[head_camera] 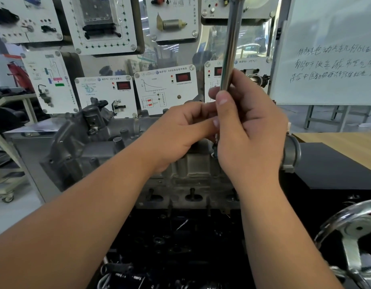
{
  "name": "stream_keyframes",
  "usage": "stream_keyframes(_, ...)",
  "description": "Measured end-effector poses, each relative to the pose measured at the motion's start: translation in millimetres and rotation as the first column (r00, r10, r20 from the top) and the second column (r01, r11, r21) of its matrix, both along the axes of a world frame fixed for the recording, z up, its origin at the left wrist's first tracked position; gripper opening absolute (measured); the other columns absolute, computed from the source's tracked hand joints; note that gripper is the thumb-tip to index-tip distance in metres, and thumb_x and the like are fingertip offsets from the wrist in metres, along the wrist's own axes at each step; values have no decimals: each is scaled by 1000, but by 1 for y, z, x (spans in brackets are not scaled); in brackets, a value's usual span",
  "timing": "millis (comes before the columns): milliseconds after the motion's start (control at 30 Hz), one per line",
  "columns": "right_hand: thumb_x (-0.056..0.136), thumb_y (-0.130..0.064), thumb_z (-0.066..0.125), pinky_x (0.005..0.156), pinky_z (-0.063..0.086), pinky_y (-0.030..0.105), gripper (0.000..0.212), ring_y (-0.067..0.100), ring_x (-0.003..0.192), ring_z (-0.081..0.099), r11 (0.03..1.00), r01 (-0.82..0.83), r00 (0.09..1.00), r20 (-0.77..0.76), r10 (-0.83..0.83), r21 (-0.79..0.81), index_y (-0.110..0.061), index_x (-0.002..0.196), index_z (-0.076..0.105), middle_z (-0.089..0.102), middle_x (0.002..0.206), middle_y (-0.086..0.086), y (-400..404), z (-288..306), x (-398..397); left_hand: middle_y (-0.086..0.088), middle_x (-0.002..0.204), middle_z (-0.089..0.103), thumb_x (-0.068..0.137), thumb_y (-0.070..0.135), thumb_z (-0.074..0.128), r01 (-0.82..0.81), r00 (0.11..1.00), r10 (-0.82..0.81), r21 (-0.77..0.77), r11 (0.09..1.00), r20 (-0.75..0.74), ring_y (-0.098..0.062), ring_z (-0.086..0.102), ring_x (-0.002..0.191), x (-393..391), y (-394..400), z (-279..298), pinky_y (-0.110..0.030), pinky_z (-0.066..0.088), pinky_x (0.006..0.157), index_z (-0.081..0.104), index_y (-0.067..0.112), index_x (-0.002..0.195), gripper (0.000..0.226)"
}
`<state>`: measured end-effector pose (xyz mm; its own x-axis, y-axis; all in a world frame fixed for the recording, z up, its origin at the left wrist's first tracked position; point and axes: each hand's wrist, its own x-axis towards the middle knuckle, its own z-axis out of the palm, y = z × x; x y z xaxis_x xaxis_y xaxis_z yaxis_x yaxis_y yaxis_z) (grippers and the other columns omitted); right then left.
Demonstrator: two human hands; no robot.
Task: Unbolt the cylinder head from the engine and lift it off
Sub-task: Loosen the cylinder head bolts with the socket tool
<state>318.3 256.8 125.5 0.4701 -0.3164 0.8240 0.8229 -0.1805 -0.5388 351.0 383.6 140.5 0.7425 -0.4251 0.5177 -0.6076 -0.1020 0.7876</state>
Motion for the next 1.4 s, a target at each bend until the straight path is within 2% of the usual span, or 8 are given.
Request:
stream_keyframes(300,96,-23,65,85,59,32,37,8,95,70,1000,-13,1000,-6,13,0,-15,132,64,72,104,-11,-4,4,0,-25,109,71,96,14,64,-14,999,13,33,999,30,-36,68,92,-2,-7,3,-41,57,89,66,-2,123,32)
stream_keyframes(467,96,-17,62,87,59,41,33,10,98,71,998,6,1000,-28,-4,63,-8,127,68,76,106,0,-3,2,1,-13,90,69,94,7,67,-29,999,29,19,999,40,-18,63,83,-1,-7,1,-29,55,79,67,-1,101,11)
stream_keyframes(667,101,-13,53,82,54,15,39,-4,92,69,1000,-24,1000,8,24,14,-17,139,54,73,106,-8,-3,-1,2,4,83,73,97,24,62,47,999,-47,-15,999,-23,-8,66,78,-1,-3,-1,-19,53,74,73,19,92,14)
stream_keyframes(767,100,-21,55,84,57,25,41,2,96,69,1000,-15,1000,-8,15,-20,-13,141,55,73,106,-9,-3,2,1,-9,92,76,95,26,63,15,1000,-15,1,1000,1,-18,69,84,0,-3,0,-31,59,81,74,10,99,20)
stream_keyframes(900,97,-29,63,84,58,41,39,14,94,70,998,1,1000,-15,-2,-55,-11,132,63,72,105,-5,0,4,-2,-24,106,72,93,18,67,-13,1000,12,9,1000,22,-33,71,98,-3,-3,1,-45,58,93,70,0,114,28)
stream_keyframes(1100,100,-17,56,64,47,25,18,7,68,59,1000,21,1000,-14,-22,-16,-6,100,70,66,77,-9,-6,3,-1,-10,93,74,87,26,68,-46,998,45,14,999,33,-20,67,90,-1,-7,-1,-44,56,92,73,14,95,15)
stream_keyframes(1233,104,-17,50,71,54,20,30,5,86,68,998,13,1000,-18,-15,-67,-9,128,65,73,97,-8,-6,4,-1,5,86,75,92,29,62,25,1000,-25,15,1000,-4,-11,69,85,0,-3,-1,-33,56,86,77,25,86,16)
stream_keyframes(1400,98,-26,61,82,58,26,47,5,95,71,999,-35,999,0,35,-33,-16,143,53,73,106,-11,-6,3,0,-11,93,75,89,22,67,-15,999,15,0,1000,39,-28,69,82,2,-4,0,-37,59,82,71,1,104,26)
